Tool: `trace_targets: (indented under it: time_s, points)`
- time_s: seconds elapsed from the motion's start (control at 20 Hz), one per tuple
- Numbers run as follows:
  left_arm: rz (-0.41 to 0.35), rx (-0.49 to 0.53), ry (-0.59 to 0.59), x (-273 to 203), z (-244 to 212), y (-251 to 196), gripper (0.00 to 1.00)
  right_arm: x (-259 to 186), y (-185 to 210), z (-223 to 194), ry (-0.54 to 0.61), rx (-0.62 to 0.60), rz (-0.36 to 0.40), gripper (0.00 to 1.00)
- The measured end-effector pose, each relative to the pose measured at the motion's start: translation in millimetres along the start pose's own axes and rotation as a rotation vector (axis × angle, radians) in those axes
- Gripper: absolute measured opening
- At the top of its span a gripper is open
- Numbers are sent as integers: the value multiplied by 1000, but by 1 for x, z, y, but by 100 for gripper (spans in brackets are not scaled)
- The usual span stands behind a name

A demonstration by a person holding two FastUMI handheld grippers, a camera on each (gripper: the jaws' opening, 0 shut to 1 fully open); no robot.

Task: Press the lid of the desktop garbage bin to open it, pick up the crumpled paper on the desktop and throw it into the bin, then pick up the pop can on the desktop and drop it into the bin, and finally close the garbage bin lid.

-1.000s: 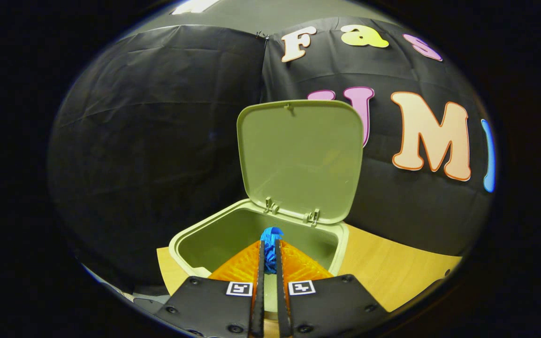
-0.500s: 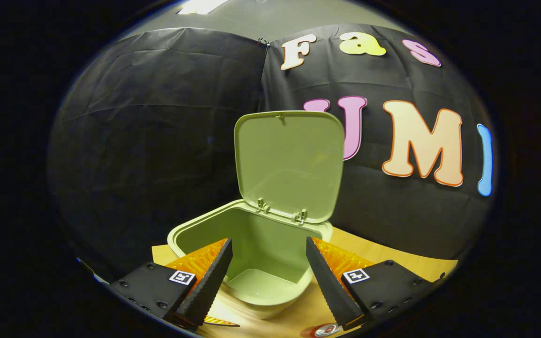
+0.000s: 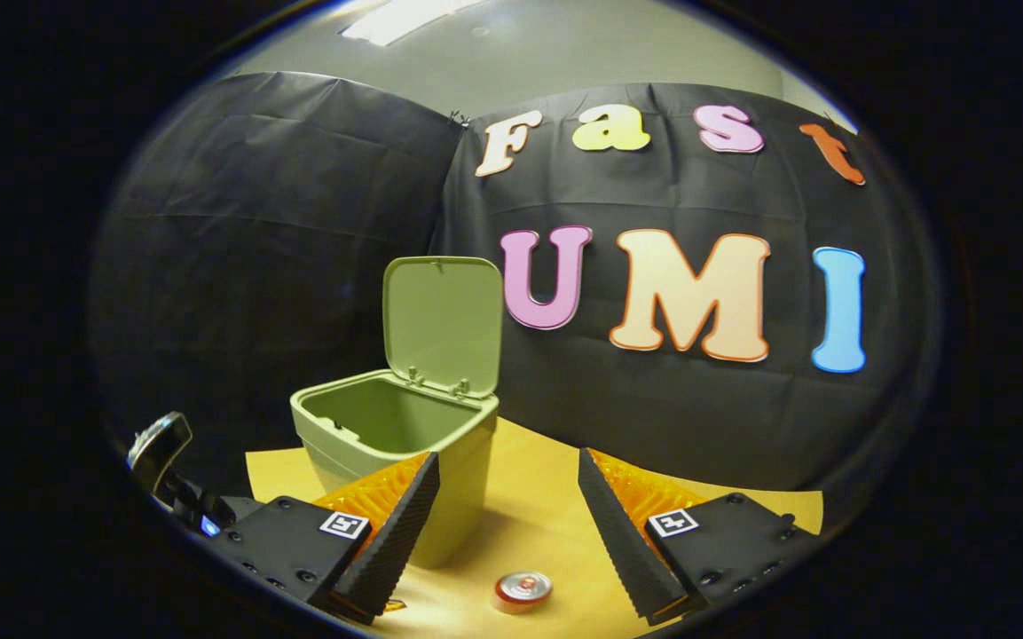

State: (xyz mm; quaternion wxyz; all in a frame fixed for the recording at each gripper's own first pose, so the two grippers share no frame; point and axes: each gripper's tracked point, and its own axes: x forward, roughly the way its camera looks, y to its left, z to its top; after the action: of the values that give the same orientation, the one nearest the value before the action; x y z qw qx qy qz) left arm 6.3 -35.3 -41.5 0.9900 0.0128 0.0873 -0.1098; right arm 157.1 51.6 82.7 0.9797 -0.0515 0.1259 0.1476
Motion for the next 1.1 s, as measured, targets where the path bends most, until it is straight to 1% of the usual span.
trace_targets:
  time_s: [0.25,0.3,0.35,0.4,0.6,0.8,0.85,0.95,1.0,1.05,1.1]
  points:
    - [-40,41,56,28,-7,-15,95,-66,-50,-60,-44,68,-117,98]
    - [-46,47,68,33,-9,-17,95,-78,-59,-74,-46,77,-140,100]
    - [-49,52,80,40,-11,-18,95,-88,-66,-87,-49,86,-162,100]
    - [-51,53,91,46,-11,-19,95,-97,-71,-99,-49,95,-180,98]
    - [-42,80,143,71,-18,-16,95,-124,-84,-142,-46,118,-251,98]
    - [-24,100,192,96,-27,-11,94,-138,-98,-165,-51,106,-326,98]
    - [-20,105,209,102,-33,-12,94,-136,-98,-167,-53,101,-331,98]
    - [-15,109,234,110,-41,-11,94,-131,-96,-178,-17,89,-326,98]
    - [-14,105,244,115,-44,-11,95,-130,-96,-178,-22,80,-327,98]
    - [-15,102,256,117,-49,-12,94,-128,-93,-178,-20,81,-317,100]
    - [-14,100,268,120,-53,-12,95,-125,-89,-179,-14,89,-306,98]
